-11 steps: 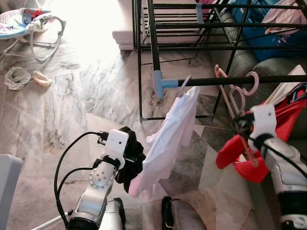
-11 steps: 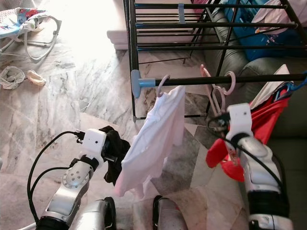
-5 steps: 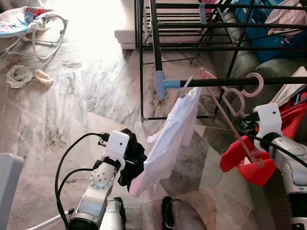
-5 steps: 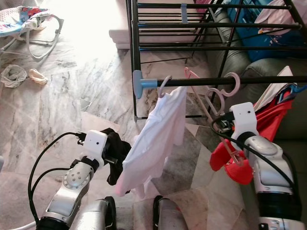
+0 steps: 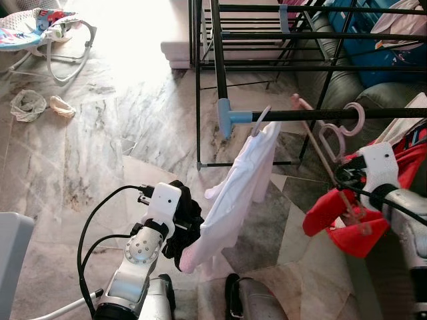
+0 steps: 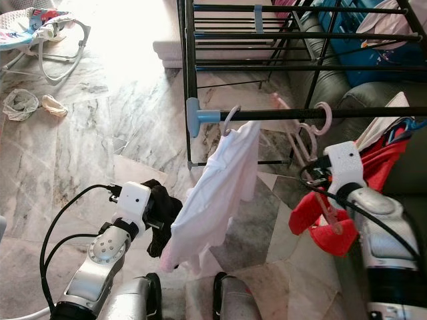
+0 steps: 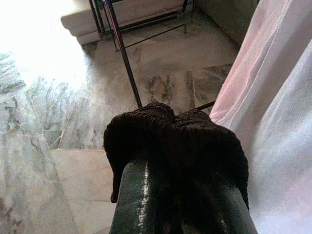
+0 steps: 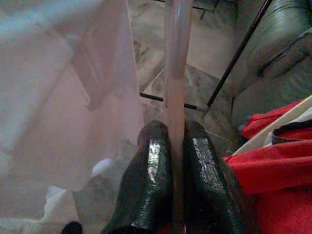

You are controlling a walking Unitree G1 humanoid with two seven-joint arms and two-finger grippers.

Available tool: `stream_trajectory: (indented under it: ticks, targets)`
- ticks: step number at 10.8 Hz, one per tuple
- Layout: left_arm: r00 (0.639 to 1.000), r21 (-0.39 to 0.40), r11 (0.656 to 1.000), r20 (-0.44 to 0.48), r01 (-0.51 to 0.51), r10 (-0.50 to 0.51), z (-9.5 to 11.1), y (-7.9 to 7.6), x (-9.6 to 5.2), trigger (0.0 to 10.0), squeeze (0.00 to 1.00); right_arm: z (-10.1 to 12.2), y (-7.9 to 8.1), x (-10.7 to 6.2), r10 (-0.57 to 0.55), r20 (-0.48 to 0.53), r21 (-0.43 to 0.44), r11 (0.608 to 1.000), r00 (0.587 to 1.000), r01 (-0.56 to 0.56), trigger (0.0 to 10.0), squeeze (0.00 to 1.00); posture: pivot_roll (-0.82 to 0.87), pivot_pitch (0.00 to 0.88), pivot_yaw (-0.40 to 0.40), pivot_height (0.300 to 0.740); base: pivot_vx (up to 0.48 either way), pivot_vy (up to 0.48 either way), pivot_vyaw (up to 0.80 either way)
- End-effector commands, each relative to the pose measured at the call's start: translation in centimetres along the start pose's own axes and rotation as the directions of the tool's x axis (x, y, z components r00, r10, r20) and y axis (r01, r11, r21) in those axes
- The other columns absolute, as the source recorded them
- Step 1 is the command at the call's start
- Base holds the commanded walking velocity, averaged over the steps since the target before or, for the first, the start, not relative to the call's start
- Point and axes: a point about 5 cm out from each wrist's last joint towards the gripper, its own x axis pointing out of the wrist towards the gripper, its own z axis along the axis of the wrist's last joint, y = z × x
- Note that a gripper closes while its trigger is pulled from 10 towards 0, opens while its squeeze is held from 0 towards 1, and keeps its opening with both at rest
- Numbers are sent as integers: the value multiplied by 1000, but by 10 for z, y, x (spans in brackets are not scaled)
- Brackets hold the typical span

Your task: Hang hanger

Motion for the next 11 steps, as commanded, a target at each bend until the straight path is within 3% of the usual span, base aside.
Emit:
stream_trajectory:
  ticks: [1, 3, 4, 5, 7, 8, 9, 10, 11]
  targets:
    - [999, 9, 1000, -31, 15, -15, -6, -1, -1, 10000, 0, -3, 0, -3, 9, -19, -8, 1000, 1000, -9, 0, 0, -24, 188, -36, 740, 0, 0, 0]
    - [999, 12, 1000, -29, 17, -17, -6, -1, -2, 10000, 0, -5, 5, -1, -9, 12, 5, 1000, 1000, 9, 0, 0, -22, 187, -33, 740, 0, 0, 0]
    - [1000, 12, 1000, -26, 15, -15, -6, 0, -2, 10000, 0, 0, 6, 0, -46, 70, 21, 999, 996, 45, 0, 0, -19, 186, -35, 740, 0, 0, 0]
    - [1000, 10, 1000, -24, 6, -6, -6, 1, -2, 10000, 0, 5, 11, -1, -152, 180, 64, 988, 972, 142, 0, 0, -19, 186, -35, 740, 0, 0, 0]
    - [1000, 8, 1000, -22, 2, -2, -6, 0, -2, 10000, 0, -10, 34, -6, -218, 255, 123, 974, 942, 192, 0, 0, -15, 187, -39, 740, 0, 0, 0]
    - [1000, 4, 1000, -12, -4, 4, -5, 0, -2, 10000, 0, -29, 49, -12, -258, 273, 122, 965, 927, 232, 0, 0, -12, 188, -37, 740, 0, 0, 0]
    - [1000, 5, 1000, 2, -10, 10, -3, 1, -2, 10000, 0, -40, 52, -14, -290, 249, 128, 956, 924, 265, 0, 0, -13, 189, -37, 740, 0, 0, 0]
    - [999, 19, 999, 17, -34, 34, 0, 1, -1, 10000, 0, -62, 52, -16, -330, 156, 216, 931, 931, 294, 0, 0, -12, 188, -35, 740, 0, 0, 0]
    - [999, 19, 999, 22, -34, 33, 2, 0, 0, 10000, 0, -71, 49, -17, -345, 127, 240, 920, 930, 309, 0, 0, -15, 190, -36, 740, 0, 0, 0]
